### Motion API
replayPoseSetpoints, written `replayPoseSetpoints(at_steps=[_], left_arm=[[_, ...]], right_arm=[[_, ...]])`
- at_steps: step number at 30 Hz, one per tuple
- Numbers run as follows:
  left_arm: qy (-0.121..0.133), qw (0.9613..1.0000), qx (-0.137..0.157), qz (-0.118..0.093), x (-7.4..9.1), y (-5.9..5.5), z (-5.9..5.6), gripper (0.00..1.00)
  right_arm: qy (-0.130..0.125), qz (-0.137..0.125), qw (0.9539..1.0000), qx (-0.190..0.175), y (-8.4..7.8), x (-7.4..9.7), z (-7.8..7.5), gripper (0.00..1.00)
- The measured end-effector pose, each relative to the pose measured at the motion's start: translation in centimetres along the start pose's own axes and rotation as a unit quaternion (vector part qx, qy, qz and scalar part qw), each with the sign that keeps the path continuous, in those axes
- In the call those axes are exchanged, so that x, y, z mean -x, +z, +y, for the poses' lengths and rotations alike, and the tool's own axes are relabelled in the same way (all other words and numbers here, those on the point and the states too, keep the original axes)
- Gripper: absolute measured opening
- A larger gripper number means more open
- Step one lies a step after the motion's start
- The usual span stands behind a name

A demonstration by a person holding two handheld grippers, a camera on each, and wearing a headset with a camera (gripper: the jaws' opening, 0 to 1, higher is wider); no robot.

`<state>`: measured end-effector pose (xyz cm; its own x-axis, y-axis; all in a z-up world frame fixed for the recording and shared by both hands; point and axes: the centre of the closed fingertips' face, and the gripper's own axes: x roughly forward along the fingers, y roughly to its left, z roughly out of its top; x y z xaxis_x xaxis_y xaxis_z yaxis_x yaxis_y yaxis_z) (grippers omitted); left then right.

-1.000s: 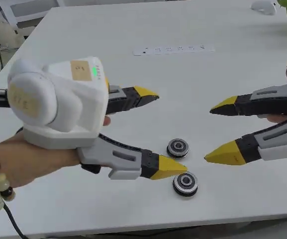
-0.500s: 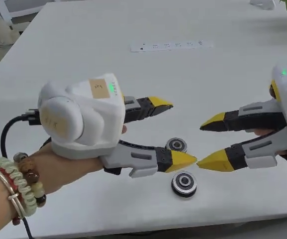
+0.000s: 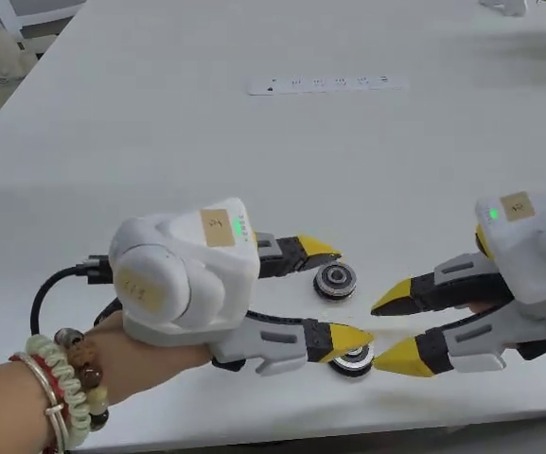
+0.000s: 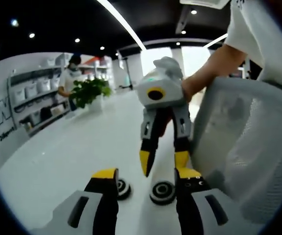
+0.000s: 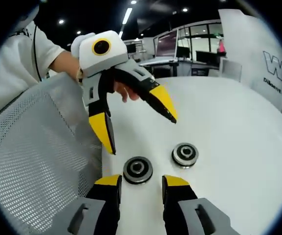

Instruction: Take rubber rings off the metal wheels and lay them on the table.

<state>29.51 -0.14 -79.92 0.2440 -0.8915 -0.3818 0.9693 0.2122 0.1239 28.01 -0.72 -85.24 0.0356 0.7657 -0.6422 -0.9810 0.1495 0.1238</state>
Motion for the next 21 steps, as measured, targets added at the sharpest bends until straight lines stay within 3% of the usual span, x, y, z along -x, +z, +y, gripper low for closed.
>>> replayPoseSetpoints(at_steps=[4, 11, 21], left_arm=[[-0.011, 0.9998, -0.010, 0.015, -0.3, -0.9, -0.5, 0.42], [-0.020, 0.9997, 0.004, 0.015, -0.8, -1.4, -0.9, 0.37], [-0.027, 0.9992, 0.011, 0.028, -1.3, -2.4, -1.1, 0.29]], right_arm=[[-0.004, 0.007, 1.0000, 0.002, -0.4, -0.2, 0.0, 0.30], [-0.006, -0.008, 0.9999, -0.008, 0.0, -0.4, 0.0, 0.24], [0.004, 0.001, 0.9999, -0.010, -0.4, -0.8, 0.7, 0.22]])
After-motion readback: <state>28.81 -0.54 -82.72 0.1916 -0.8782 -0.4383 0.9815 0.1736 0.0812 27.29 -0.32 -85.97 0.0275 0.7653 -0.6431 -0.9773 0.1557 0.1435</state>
